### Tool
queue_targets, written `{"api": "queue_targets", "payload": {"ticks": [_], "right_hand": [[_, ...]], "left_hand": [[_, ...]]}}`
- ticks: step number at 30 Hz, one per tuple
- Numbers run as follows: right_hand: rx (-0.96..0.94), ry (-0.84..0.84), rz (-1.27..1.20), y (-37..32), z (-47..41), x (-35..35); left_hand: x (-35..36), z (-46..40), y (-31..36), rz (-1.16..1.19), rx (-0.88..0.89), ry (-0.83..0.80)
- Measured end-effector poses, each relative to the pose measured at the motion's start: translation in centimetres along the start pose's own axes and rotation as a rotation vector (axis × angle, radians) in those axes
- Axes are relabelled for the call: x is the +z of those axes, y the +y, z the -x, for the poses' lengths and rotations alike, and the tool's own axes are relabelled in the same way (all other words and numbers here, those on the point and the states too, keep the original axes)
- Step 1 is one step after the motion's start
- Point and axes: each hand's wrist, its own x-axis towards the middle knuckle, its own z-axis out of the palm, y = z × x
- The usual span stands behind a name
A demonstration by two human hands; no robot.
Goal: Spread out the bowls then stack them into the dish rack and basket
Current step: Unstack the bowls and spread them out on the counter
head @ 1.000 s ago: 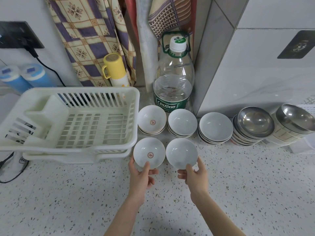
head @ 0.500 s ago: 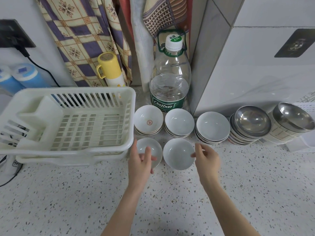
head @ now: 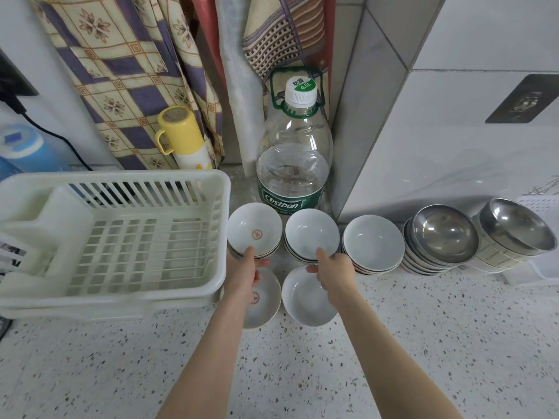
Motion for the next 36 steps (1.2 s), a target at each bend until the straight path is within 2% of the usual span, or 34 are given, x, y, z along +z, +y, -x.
{"api": "queue_targets", "payload": {"ticks": [6,16,25,36], "right_hand": [[-0.004,0.06,-0.05,0.0,-0.1,0.8],[-0.11,0.15,-0.123,0.0,0.4,1.7],[-0.202,0.165,-0.126,-0.4,1.3,1.8],[-0.194,0.146,-0.269,-1.0,2.9,2.4]], "left_hand": [[-0.2,-0.4,0.7,0.106,0.069,-0.02],[-0.3,0.4,1.2,0.099,-0.007,-0.062],[-0.6,0.8,1.1,0.163,0.072,-0.103],[-1.3,0.4,0.1,0.124,0.082,-0.188]]}}
